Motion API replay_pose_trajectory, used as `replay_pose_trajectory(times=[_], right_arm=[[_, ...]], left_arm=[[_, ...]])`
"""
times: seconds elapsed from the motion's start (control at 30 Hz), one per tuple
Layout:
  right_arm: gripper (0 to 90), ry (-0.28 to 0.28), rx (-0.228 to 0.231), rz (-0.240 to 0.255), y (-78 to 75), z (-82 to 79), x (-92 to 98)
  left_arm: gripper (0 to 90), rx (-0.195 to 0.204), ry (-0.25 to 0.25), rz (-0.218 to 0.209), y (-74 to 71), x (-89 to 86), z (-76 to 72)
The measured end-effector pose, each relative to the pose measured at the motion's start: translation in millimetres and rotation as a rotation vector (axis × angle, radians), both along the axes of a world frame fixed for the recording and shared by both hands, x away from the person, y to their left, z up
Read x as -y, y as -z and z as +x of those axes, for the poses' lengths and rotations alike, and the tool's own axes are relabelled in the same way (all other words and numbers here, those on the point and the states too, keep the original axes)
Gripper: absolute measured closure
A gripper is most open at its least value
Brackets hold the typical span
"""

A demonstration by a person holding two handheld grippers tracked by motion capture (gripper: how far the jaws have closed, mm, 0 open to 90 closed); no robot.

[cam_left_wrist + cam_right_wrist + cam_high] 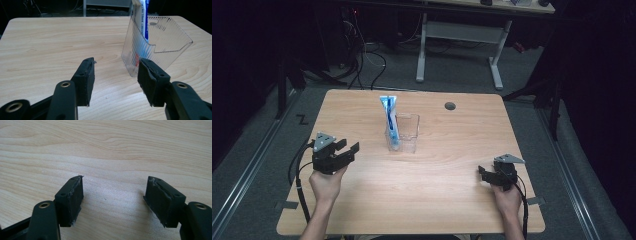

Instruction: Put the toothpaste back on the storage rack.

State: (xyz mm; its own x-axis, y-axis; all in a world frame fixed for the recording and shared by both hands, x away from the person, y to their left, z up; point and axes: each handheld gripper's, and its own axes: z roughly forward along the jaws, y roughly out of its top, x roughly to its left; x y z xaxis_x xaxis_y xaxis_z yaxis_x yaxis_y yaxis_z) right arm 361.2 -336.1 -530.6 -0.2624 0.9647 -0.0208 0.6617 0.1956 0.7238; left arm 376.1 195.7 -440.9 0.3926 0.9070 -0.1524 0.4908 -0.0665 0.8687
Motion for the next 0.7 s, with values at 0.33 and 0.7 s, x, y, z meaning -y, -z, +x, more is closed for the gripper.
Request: replay_pose_trajectory(times=[0.33,0.7], right_arm=[[31.0,0.000,0.000,0.000,0.0,0.0,0.0],[31.0,0.000,0.000,0.000,0.0,0.0,0.0]], left_arm=[[47.8,-0.021,-0.007,-0.012,8.6,-3.0,-2.0],[47.6,-0.032,-0.009,-0.018,17.6,-3.2,-3.7]])
